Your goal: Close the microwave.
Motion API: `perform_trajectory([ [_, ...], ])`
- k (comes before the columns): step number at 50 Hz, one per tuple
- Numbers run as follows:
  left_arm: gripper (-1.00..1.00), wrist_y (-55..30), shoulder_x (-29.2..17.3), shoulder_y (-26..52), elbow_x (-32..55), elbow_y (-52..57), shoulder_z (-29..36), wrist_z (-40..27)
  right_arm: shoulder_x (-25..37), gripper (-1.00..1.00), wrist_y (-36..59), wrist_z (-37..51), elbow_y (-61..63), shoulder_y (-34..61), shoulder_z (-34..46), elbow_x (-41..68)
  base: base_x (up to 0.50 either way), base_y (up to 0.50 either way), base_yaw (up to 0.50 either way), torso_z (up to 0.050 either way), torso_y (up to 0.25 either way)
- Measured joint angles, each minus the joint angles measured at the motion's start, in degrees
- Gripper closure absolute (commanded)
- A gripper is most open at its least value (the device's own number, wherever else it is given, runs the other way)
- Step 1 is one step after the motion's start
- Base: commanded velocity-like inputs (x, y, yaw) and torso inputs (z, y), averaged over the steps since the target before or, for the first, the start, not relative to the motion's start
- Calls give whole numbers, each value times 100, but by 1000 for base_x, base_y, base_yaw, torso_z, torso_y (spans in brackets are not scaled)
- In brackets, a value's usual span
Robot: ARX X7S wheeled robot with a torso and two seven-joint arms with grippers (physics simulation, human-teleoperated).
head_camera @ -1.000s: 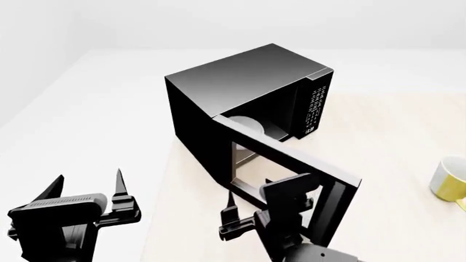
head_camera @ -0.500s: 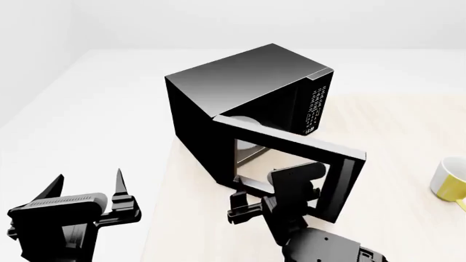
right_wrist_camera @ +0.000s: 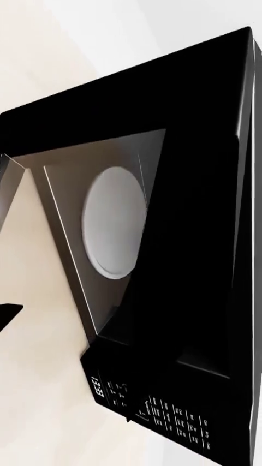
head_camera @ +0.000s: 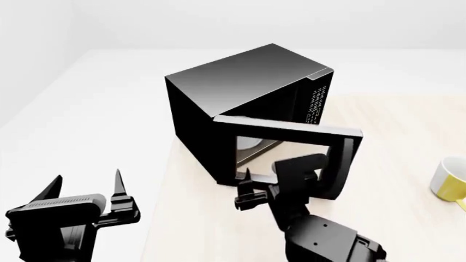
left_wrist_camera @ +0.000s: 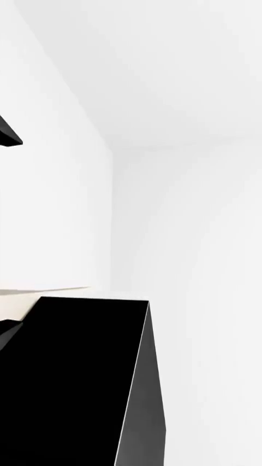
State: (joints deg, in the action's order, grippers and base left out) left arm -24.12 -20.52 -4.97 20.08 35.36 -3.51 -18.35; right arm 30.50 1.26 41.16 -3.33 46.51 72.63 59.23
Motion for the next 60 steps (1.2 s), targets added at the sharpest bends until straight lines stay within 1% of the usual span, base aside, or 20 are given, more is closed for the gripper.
perform_trajectory([
  [21,-100,-5,-29,21,30,-9,16,-39,-297,-100,74,-323,-862,211,-43,-48,0,0,0,0,0],
  [41,-100,-10,-59,10,62,19,15,-83,-559,-100,133,-1216,-1885,495,-94,62,0,0,0,0,0],
  [60,-100,25,-81,-5,60,3,31,-115,-603,-100,278,-1910,-2271,727,-158,297,0,0,0,0,0],
])
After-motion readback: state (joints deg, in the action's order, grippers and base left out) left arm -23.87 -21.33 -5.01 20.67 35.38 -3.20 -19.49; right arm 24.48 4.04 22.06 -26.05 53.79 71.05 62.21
